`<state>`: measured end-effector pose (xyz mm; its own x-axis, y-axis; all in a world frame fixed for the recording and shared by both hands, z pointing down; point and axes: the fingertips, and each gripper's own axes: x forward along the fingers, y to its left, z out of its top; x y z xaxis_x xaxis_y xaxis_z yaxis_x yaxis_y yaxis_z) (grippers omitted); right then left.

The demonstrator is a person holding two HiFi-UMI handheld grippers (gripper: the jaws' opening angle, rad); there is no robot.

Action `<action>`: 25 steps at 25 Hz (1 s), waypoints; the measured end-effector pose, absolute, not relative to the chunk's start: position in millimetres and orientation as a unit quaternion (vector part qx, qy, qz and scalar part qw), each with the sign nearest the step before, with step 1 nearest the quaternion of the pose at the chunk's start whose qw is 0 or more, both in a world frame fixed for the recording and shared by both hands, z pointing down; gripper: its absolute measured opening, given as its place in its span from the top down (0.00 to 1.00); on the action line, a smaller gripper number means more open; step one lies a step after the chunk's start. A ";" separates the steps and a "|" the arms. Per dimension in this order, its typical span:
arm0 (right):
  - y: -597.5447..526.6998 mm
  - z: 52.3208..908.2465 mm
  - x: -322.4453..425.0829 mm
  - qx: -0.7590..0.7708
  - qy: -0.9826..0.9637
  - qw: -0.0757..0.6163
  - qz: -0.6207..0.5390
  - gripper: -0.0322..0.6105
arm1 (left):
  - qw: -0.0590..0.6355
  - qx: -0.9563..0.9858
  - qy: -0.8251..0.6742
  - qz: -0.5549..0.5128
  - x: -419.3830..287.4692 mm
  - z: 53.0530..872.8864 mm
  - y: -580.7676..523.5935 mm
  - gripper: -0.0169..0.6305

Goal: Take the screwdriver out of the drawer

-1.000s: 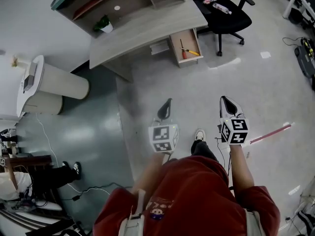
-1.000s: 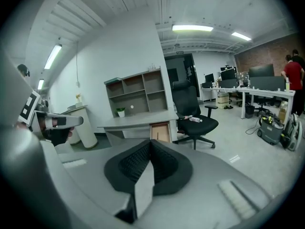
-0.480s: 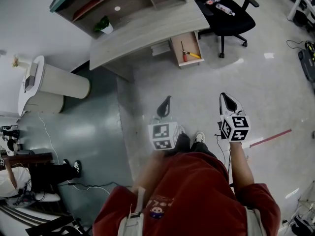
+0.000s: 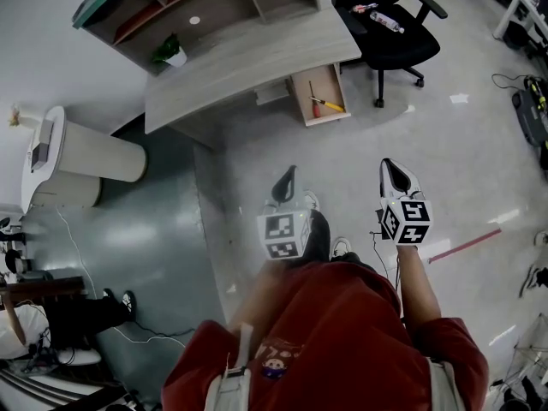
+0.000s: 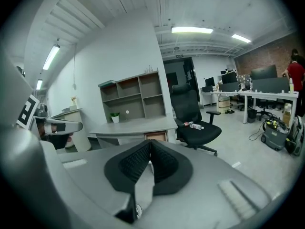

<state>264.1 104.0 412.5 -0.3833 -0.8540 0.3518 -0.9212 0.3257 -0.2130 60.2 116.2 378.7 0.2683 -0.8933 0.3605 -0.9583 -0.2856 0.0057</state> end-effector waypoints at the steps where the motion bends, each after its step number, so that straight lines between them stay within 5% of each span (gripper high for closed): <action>1: 95.9 412.4 262.3 0.551 -0.809 0.092 0.184 0.95 | 0.111 0.790 -0.586 0.143 58.7 378.8 108.3 0.98; 5: 59.9 410.6 245.6 0.554 -0.811 0.100 0.162 0.92 | 0.112 0.801 -0.573 0.132 49.6 382.5 73.1 0.98; 14: -25.3 419.8 212.8 0.558 -0.808 0.114 0.152 0.55 | 0.127 0.809 -0.558 0.138 27.3 401.5 -17.5 0.98; 25: -121.6 426.9 163.3 0.550 -0.809 0.127 0.161 0.54 | 0.130 0.811 -0.553 0.144 -20.4 409.6 -116.6 0.98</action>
<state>163.3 -121.6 426.9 -0.3622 -0.8502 0.3820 -0.9317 0.3425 -0.1210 -20.4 -116.6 409.6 0.3482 -0.8585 0.3764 -0.9332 -0.3557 0.0520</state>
